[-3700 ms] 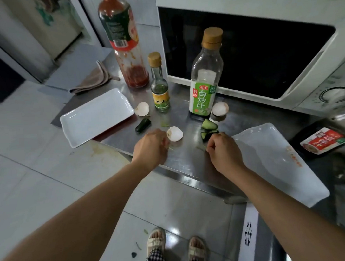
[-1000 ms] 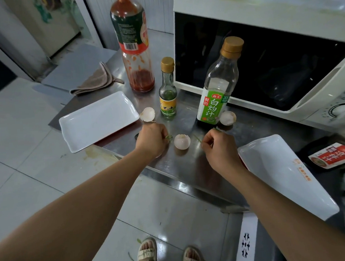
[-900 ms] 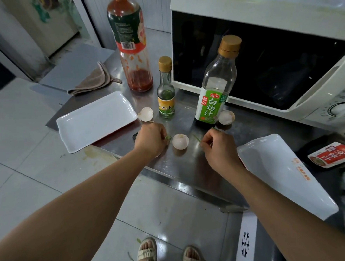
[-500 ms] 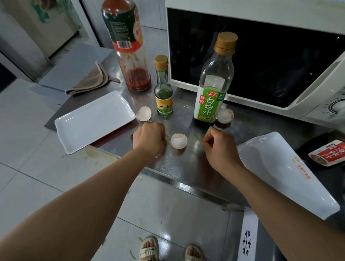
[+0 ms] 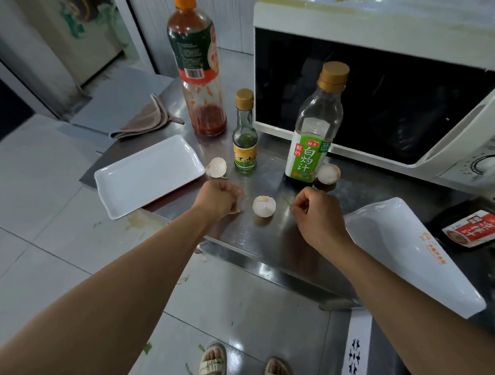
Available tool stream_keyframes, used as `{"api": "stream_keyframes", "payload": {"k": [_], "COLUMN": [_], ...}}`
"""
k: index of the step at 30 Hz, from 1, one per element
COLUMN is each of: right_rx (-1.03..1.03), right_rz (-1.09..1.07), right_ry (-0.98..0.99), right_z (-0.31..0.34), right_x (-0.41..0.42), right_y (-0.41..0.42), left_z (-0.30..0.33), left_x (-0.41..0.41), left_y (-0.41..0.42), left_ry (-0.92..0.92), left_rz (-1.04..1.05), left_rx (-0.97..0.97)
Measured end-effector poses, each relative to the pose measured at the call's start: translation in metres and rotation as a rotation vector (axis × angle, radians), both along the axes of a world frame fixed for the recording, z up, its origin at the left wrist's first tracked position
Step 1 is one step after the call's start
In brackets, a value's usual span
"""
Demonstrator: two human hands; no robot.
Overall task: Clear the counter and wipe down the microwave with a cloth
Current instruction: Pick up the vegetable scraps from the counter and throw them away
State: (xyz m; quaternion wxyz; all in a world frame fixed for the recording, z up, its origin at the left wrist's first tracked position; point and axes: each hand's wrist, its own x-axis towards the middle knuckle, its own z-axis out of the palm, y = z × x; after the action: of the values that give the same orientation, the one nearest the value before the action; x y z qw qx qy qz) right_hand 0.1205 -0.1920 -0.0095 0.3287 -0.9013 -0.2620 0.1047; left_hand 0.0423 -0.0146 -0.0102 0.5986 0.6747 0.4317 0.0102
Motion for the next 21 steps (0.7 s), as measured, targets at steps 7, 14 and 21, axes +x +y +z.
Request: {"api": "stream_keyframes", "payload": {"k": [7, 14, 21], "right_rx": [0.049, 0.063, 0.104], "right_rz": [0.04, 0.001, 0.057], "right_ry": [-0.018, -0.045, -0.083], "right_z": [0.036, 0.079, 0.112], "right_x": [-0.006, -0.008, -0.01], "right_y": [0.013, 0.029, 0.046], "left_z": [0.04, 0.073, 0.094], "left_x": [-0.009, -0.018, -0.021], "left_y": [0.003, 0.011, 0.013], "left_ry": [-0.263, -0.308, -0.335], "left_rz": [0.325, 0.309, 0.352], "left_rx": [-0.755, -0.904, -0.878]}}
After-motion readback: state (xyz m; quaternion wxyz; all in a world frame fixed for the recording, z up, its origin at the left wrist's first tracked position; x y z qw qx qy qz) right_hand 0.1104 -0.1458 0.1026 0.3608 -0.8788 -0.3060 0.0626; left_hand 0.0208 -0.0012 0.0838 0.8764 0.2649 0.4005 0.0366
